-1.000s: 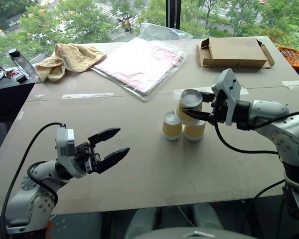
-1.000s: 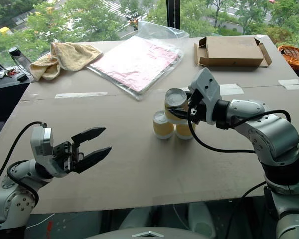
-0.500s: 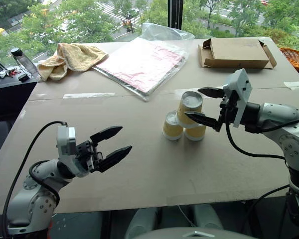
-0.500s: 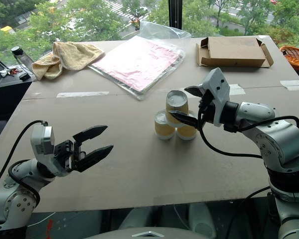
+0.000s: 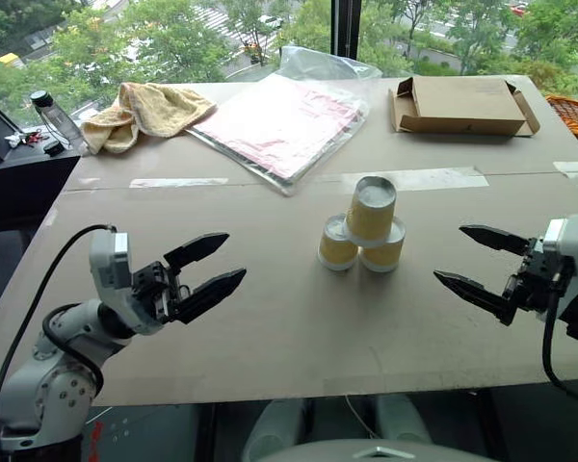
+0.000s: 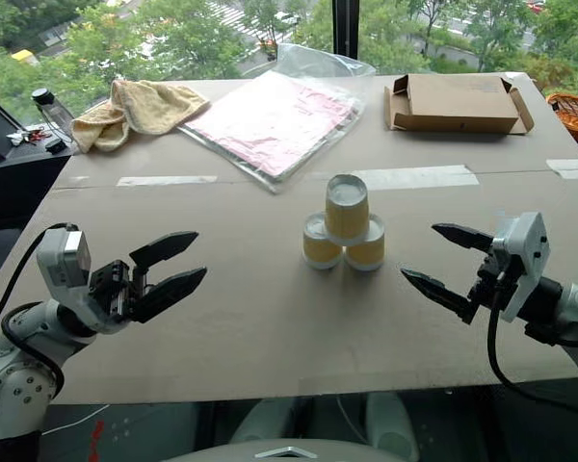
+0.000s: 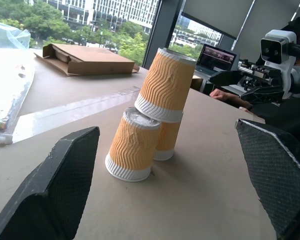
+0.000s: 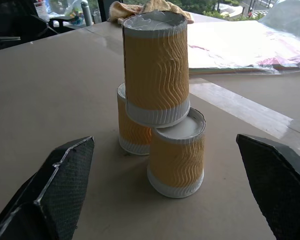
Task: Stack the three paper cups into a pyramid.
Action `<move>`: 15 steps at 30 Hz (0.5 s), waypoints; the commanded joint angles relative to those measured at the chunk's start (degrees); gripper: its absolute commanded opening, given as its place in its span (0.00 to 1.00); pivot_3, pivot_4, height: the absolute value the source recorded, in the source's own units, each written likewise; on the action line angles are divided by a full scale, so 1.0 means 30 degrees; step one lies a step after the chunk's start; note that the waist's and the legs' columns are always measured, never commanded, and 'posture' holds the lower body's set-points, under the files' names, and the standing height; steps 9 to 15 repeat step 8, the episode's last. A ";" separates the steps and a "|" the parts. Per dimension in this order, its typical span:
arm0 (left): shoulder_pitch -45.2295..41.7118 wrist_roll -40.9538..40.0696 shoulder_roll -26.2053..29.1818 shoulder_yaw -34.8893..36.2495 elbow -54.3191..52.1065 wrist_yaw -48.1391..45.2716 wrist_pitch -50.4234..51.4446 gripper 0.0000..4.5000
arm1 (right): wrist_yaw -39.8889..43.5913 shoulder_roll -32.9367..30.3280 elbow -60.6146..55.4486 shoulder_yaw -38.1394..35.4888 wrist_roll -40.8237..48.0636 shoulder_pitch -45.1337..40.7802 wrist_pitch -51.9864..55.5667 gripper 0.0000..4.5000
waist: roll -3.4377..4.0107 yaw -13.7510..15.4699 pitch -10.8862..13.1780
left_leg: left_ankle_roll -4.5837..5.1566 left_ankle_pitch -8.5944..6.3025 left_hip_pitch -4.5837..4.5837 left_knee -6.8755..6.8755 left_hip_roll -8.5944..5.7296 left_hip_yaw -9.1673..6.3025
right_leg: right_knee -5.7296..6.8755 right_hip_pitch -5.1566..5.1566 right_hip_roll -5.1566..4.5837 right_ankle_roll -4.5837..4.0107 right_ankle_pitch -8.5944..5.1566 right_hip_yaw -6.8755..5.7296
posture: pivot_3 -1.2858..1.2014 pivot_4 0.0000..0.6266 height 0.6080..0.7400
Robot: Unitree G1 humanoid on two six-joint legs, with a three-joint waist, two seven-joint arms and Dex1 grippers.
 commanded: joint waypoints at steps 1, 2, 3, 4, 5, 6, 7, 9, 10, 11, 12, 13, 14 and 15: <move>0.0736 0.0663 0.0869 0.0563 0.0116 -0.0140 0.0376 1.00 | 0.1583 0.0316 0.1283 -0.1487 -0.1285 0.2222 -0.2903 1.00 | 0.0005 -0.0004 0.0002 | 0.0001 0.0000 0.0002 0.0001 -0.0005 0.0010 | 0.0002 0.0000 -0.0005 0.0000 0.0000 0.0012 | 0.52 0.24 1.00; 0.1128 0.1077 0.1169 0.0597 0.0252 -0.0370 0.0319 1.00 | 0.2020 0.0422 0.1856 -0.1798 -0.1597 0.3079 -0.3618 1.00 | 0.0005 -0.0018 0.0002 | 0.0000 0.0000 0.0012 0.0003 -0.0006 0.0017 | 0.0006 0.0002 -0.0003 0.0001 0.0000 0.0022 | 0.52 0.24 1.00; 0.1477 0.1569 0.1506 0.0596 0.0539 -0.0612 0.0222 1.00 | 0.2469 0.0528 0.2379 -0.2135 -0.1807 0.3942 -0.4232 1.00 | 0.0006 -0.0029 0.0002 | 0.0000 0.0000 0.0028 0.0001 -0.0003 0.0017 | 0.0004 0.0021 -0.0002 0.0000 0.0000 0.0024 | 0.52 0.24 1.00; 0.1747 0.2072 0.1857 0.0466 0.0912 -0.0733 0.0256 1.00 | 0.2761 0.0609 0.2816 -0.2377 -0.1983 0.4653 -0.4727 1.00 | 0.0006 -0.0026 0.0002 | 0.0001 0.0000 0.0041 -0.0004 -0.0004 0.0025 | 0.0006 0.0026 0.0000 0.0001 0.0000 0.0035 | 0.52 0.24 1.00; 0.1739 0.2872 0.2024 0.0018 0.1536 -0.0702 0.0030 1.00 | 0.2918 0.0712 0.3163 -0.2440 -0.2187 0.5115 -0.5161 1.00 | 0.0024 -0.0026 0.0013 | 0.0001 0.0000 0.0045 -0.0010 -0.0004 0.0025 | 0.0004 0.0029 0.0000 0.0000 0.0000 0.0036 | 0.52 0.24 1.00; 0.1672 0.3041 0.2129 -0.0332 0.1970 -0.0890 0.0228 1.00 | 0.3006 0.0777 0.3511 -0.2376 -0.2356 0.5337 -0.5565 1.00 | 0.0029 -0.0023 0.0020 | 0.0002 -0.0002 0.0162 -0.0035 -0.0002 0.0040 | 0.0004 0.0119 0.0004 -0.0002 -0.0002 0.0060 | 0.52 0.24 1.00; 0.1554 0.3667 0.2159 -0.0713 0.2280 -0.0889 -0.0069 1.00 | 0.3010 0.0814 0.3800 -0.2204 -0.2558 0.5380 -0.5937 1.00 | 0.0043 -0.0002 0.0020 | 0.0003 -0.0004 0.0226 -0.0055 0.0002 0.0040 | -0.0009 0.0180 0.0005 -0.0003 -0.0004 0.0057 | 0.52 0.24 1.00; 0.1383 0.4111 0.2084 -0.0988 0.2506 -0.0853 -0.0325 1.00 | 0.3016 0.0826 0.3974 -0.2024 -0.2665 0.5391 -0.6236 1.00 | 0.0043 -0.0002 0.0020 | 0.0037 -0.0025 0.0309 -0.0079 0.0004 0.0039 | -0.0026 0.0262 0.0003 -0.0007 -0.0008 0.0055 | 0.52 0.24 1.00; 0.1383 0.4111 0.2084 -0.0988 0.2506 -0.0853 -0.0325 1.00 | 0.3016 0.0826 0.3974 -0.2024 -0.2665 0.5391 -0.6236 1.00 | 0.0043 -0.0002 0.0020 | 0.0037 -0.0025 0.0309 -0.0079 0.0004 0.0039 | -0.0026 0.0262 0.0003 -0.0007 -0.0008 0.0055 | 0.52 0.24 1.00; 0.1383 0.4111 0.2084 -0.0988 0.2506 -0.0853 -0.0325 1.00 | 0.3016 0.0826 0.3974 -0.2024 -0.2665 0.5391 -0.6236 1.00 | 0.0043 -0.0002 0.0020 | 0.0037 -0.0025 0.0309 -0.0079 0.0004 0.0039 | -0.0026 0.0262 0.0003 -0.0007 -0.0008 0.0055 | 0.52 0.24 1.00; 0.1383 0.4111 0.2084 -0.0988 0.2506 -0.0853 -0.0325 1.00 | 0.3016 0.0826 0.3974 -0.2024 -0.2665 0.5391 -0.6236 1.00 | 0.0043 -0.0002 0.0020 | 0.0037 -0.0025 0.0309 -0.0079 0.0004 0.0039 | -0.0026 0.0262 0.0003 -0.0007 -0.0008 0.0055 | 0.52 0.24 1.00; 0.1383 0.4111 0.2084 -0.0988 0.2506 -0.0853 -0.0325 1.00 | 0.3016 0.0826 0.3974 -0.2024 -0.2665 0.5391 -0.6236 1.00 | 0.0043 -0.0002 0.0020 | 0.0037 -0.0025 0.0309 -0.0079 0.0004 0.0039 | -0.0026 0.0262 0.0003 -0.0007 -0.0008 0.0055 | 0.52 0.24 1.00; 0.1383 0.4111 0.2084 -0.0988 0.2506 -0.0853 -0.0325 1.00 | 0.3016 0.0826 0.3974 -0.2024 -0.2665 0.5391 -0.6236 1.00 | 0.0043 -0.0002 0.0020 | 0.0037 -0.0025 0.0309 -0.0079 0.0004 0.0039 | -0.0026 0.0262 0.0003 -0.0007 -0.0008 0.0055 | 0.52 0.24 1.00; 0.1383 0.4111 0.2084 -0.0988 0.2506 -0.0853 -0.0325 1.00 | 0.3016 0.0826 0.3974 -0.2024 -0.2665 0.5391 -0.6236 1.00 | 0.0043 -0.0002 0.0020 | 0.0037 -0.0025 0.0309 -0.0079 0.0004 0.0039 | -0.0026 0.0262 0.0003 -0.0007 -0.0008 0.0055 | 0.52 0.24 1.00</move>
